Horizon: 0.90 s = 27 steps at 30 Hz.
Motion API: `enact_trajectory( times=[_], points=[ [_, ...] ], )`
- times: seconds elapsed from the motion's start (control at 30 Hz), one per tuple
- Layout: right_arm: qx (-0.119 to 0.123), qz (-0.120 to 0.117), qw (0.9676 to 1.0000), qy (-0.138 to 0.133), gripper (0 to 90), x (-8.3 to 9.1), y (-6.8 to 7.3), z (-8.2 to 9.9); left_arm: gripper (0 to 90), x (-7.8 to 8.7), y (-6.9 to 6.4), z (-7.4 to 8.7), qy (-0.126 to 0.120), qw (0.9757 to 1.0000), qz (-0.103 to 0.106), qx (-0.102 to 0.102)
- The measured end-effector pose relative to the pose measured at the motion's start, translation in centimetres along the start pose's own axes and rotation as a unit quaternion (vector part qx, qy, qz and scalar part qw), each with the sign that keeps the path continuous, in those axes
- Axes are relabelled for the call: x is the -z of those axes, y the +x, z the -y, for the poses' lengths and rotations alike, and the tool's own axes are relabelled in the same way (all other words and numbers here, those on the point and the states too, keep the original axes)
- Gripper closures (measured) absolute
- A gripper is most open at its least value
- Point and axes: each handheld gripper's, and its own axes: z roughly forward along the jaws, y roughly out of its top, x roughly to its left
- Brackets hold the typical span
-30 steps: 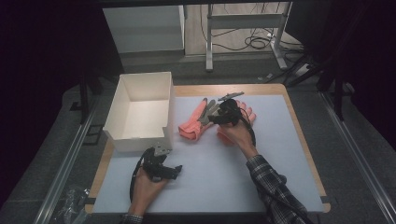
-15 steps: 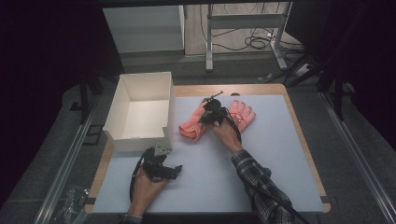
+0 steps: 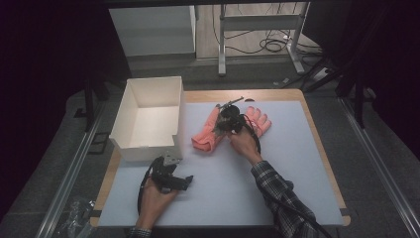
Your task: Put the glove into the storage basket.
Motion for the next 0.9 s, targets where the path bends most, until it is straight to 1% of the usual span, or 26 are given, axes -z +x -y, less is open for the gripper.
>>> enact_trajectory(
  times=[0.03, 0.07, 0.1, 0.13, 0.23, 0.27, 0.37, 0.47, 0.5, 0.53, 0.57, 0.6, 0.63, 0.67, 0.7, 0.73, 0.87, 0.9],
  points=[
    [0.0, -0.013, 0.9999, -0.008, 87.5, 0.8, 0.0, 0.2, 1.4, 0.0, 0.0, 0.0, 0.0, 1.0, 0.0, 0.0],
    [0.001, -0.019, 0.9998, -0.01, 87.6, 1.2, 0.0, 0.2, 1.4, 0.0, 0.0, 0.0, 0.0, 1.0, 0.001, 0.001],
    [0.001, -0.019, 0.9998, -0.01, 87.6, 1.2, 0.0, 0.2, 1.5, 0.0, 0.0, 0.0, 0.0, 1.0, 0.001, 0.001],
    [0.005, -0.026, 0.9996, -0.011, 87.6, 1.6, 0.1, 0.3, 1.5, 0.0, 0.0, 0.0, 0.0, 1.0, 0.0, 0.001],
    [0.021, -0.033, 0.9992, -0.012, 87.7, 2.7, 0.6, 0.5, 1.5, 0.0, 0.0, 0.0, 0.0, 1.0, 0.001, 0.001],
    [0.024, -0.039, 0.9988, -0.015, 87.7, 3.0, 0.8, 0.7, 1.5, 0.0, 0.0, 0.0, 0.0, 1.0, 0.001, 0.002],
    [0.024, -0.06, 0.9976, -0.022, 87.8, 4.1, 1.3, 1.1, 1.5, 0.0, 0.0, 0.0, 0.0, 1.0, 0.001, 0.001],
    [0.025, -0.085, 0.9956, -0.03, 87.8, 5.3, 1.6, 1.5, 1.5, 0.0, 0.0, 0.0, 0.0, 1.0, 0.001, 0.002],
    [0.03, -0.099, 0.9941, -0.033, 87.8, 6.0, 1.8, 1.9, 1.5, 0.0, 0.1, 0.0, 0.001, 1.0, 0.001, 0.002],
    [0.03, -0.099, 0.9941, -0.033, 87.8, 6.0, 1.8, 1.9, 1.5, 0.0, 0.1, 0.0, 0.001, 1.0, 0.001, 0.002],
    [0.03, -0.114, 0.9925, -0.033, 87.8, 6.8, 1.9, 2.3, 1.6, 0.0, 0.0, 0.0, 0.001, 1.0, 0.001, 0.002],
    [0.034, -0.119, 0.9917, -0.033, 87.8, 7.1, 2.0, 2.5, 1.5, 0.0, 0.0, 0.0, 0.001, 1.0, 0.001, 0.002],
    [0.034, -0.119, 0.9917, -0.033, 87.8, 7.1, 2.0, 2.5, 1.5, 0.0, 0.0, 0.0, 0.001, 1.0, 0.001, 0.002],
    [0.037, -0.127, 0.9907, -0.033, 87.8, 7.7, 2.1, 2.8, 1.5, 0.0, 0.0, 0.0, 0.001, 1.0, 0.001, 0.002],
    [0.04, -0.139, 0.9888, -0.036, 87.8, 8.5, 2.3, 3.4, 1.6, 0.0, 0.0, 0.0, -0.001, 1.0, 0.0, 0.002],
    [0.04, -0.139, 0.9888, -0.036, 87.8, 8.5, 2.3, 3.4, 1.6, 0.0, 0.0, 0.0, 0.0, 1.0, 0.0, 0.001],
    [0.053, -0.166, 0.9843, -0.031, 87.8, 10.1, 3.1, 5.1, 1.6, 0.0, 0.0, 0.0, -0.001, 1.0, 0.0, 0.0],
    [0.053, -0.166, 0.9843, -0.031, 87.8, 10.1, 3.1, 5.1, 1.6, 0.0, 0.0, 0.0, -0.001, 1.0, 0.0, 0.001]
  ],
)
